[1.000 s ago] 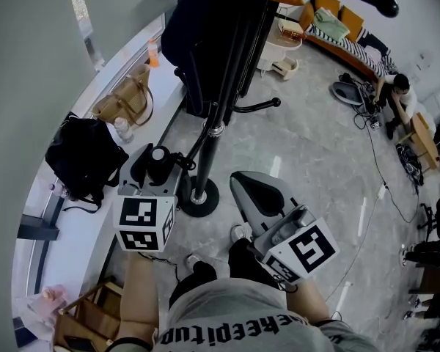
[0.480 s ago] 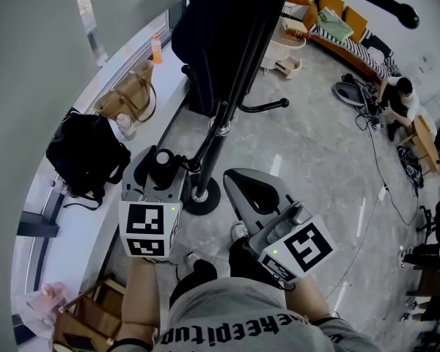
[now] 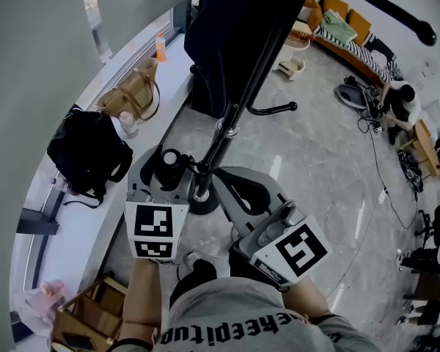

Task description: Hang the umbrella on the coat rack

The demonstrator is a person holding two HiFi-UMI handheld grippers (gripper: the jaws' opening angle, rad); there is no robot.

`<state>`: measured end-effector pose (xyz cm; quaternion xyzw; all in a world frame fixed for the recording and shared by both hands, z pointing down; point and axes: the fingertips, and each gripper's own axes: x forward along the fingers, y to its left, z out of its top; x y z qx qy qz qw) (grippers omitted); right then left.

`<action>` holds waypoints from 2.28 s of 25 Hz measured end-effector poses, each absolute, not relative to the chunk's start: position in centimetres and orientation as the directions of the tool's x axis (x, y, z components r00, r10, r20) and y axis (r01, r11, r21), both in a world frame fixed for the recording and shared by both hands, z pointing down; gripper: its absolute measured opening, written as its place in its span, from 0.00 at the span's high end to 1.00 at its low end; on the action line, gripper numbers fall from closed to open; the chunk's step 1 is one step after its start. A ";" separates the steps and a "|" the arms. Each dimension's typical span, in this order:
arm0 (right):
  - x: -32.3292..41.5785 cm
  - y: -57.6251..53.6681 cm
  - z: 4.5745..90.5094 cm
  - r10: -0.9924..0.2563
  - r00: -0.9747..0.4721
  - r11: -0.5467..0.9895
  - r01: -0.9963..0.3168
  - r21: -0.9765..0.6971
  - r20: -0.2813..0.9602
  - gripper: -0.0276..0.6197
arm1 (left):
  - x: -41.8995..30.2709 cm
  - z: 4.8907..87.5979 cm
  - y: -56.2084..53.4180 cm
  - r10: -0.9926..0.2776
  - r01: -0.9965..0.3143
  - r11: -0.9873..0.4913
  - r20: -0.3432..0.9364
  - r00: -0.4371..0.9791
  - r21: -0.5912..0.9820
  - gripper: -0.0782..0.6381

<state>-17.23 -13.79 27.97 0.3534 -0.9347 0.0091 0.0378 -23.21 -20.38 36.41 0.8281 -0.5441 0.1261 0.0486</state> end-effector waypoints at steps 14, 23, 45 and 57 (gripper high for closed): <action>-18.2 -15.2 29.9 -0.671 -0.725 0.736 -0.676 0.029 0.155 0.94 | -22.6 36.5 -20.9 -0.882 -0.906 -0.420 0.261 0.391 -0.061 0.53; -18.1 -15.2 29.9 -0.669 -0.727 0.738 -0.674 0.023 0.152 0.94 | -22.5 37.5 -21.2 -0.872 -0.902 -0.428 0.286 0.397 -0.051 0.53; -16.4 -16.3 31.6 -0.703 -0.684 0.696 -0.718 -0.013 0.193 0.94 | -19.8 41.9 -19.9 -0.737 -0.790 -0.613 0.351 0.577 0.012 0.51; -16.4 -16.0 31.2 -0.698 -0.693 0.703 -0.711 -0.014 0.180 0.94 | -21.2 37.6 -18.6 -0.781 -0.786 -0.618 0.101 0.617 0.023 0.60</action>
